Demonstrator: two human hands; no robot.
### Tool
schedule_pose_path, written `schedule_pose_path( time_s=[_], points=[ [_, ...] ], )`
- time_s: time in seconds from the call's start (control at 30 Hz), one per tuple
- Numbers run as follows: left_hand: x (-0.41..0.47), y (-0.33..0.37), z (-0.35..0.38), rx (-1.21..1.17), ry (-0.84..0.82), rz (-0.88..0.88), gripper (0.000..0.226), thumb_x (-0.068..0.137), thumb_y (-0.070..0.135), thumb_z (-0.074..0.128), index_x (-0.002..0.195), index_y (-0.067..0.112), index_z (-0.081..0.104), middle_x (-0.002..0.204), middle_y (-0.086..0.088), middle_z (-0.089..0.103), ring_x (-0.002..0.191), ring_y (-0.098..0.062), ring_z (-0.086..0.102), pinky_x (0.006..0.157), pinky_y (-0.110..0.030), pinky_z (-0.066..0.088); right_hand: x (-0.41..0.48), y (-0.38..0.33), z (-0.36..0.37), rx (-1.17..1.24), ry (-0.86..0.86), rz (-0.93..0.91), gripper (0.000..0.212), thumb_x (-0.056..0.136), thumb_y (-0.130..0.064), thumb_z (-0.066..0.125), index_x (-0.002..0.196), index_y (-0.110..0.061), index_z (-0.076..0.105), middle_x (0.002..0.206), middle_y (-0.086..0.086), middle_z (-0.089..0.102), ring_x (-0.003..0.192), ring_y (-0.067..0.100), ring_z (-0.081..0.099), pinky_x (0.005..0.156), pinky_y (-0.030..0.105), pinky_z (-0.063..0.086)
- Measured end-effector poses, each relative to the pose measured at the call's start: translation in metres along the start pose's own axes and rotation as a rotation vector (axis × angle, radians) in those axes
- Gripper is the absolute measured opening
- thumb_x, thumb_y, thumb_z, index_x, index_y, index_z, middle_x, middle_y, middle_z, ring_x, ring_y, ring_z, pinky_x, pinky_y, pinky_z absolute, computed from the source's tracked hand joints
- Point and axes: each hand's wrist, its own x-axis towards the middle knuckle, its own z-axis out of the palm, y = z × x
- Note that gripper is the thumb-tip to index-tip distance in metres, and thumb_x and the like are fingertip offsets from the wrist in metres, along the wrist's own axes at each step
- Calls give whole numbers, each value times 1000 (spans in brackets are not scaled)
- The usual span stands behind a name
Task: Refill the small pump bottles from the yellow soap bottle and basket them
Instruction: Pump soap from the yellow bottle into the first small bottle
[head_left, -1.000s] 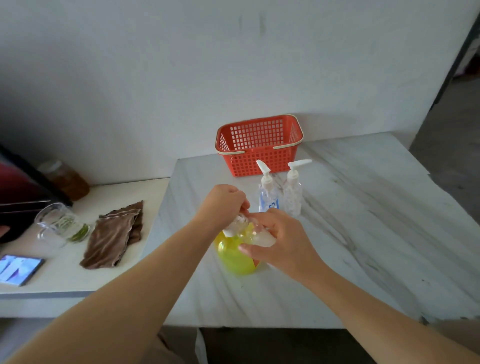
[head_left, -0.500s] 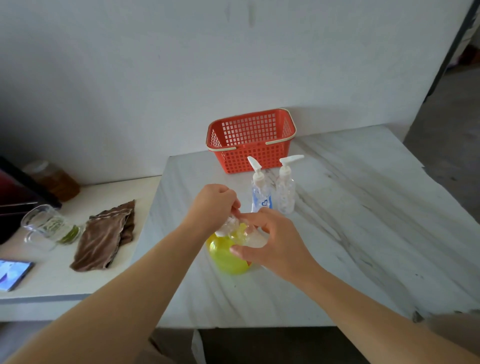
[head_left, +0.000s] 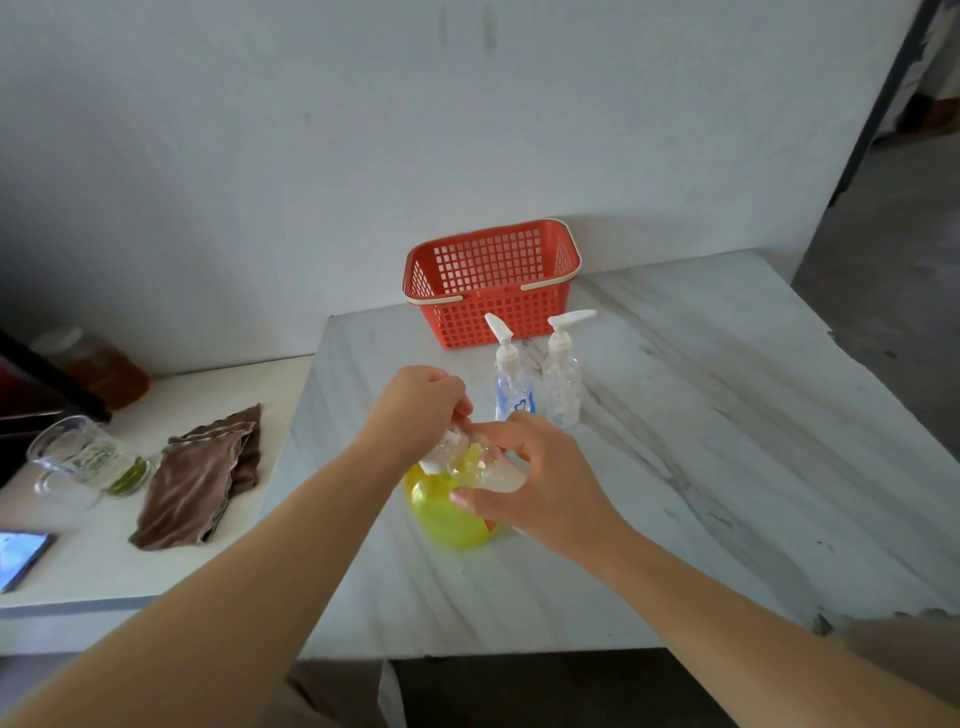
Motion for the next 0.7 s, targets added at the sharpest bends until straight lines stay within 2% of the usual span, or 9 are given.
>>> schedule_pose_path(
  time_s=[0.27,0.43,0.5,0.6,0.7],
  points=[
    [-2,-4,2,5,20,-6,24,81,6,45,66,6,64,69,-9,69,70,-25,61,79,-37,52,-2,3,3,8,-6,17,60,53,-57,65,110,-38,67,84,-7,56,82,0,52,71,7,37],
    [-1,2,-4,-9,5,-38,23,82,6,50,64,9,64,64,-3,67,64,-19,59,65,-27,46,1,-3,2,15,5,3,47,58,-47,73,103,-48,63,85,-5,57,83,5,55,72,12,40],
    [0,3,-6,2,-5,-26,22,83,6,50,66,9,64,65,-4,68,62,-18,59,63,-26,46,2,-3,2,15,13,-9,46,56,-51,72,101,-49,62,85,-5,58,85,6,56,74,14,43],
    [2,1,-5,49,0,7,28,83,4,47,62,10,64,66,-2,66,66,-17,59,70,-27,48,1,0,4,11,9,-11,57,54,-60,64,108,-41,66,85,-5,58,85,6,56,76,17,44],
    [4,-2,-2,48,-3,8,30,83,3,45,60,10,63,66,-2,65,66,-17,59,68,-28,47,0,3,5,11,14,-13,58,54,-61,63,108,-41,66,84,-7,57,84,4,55,73,13,42]
  ],
)
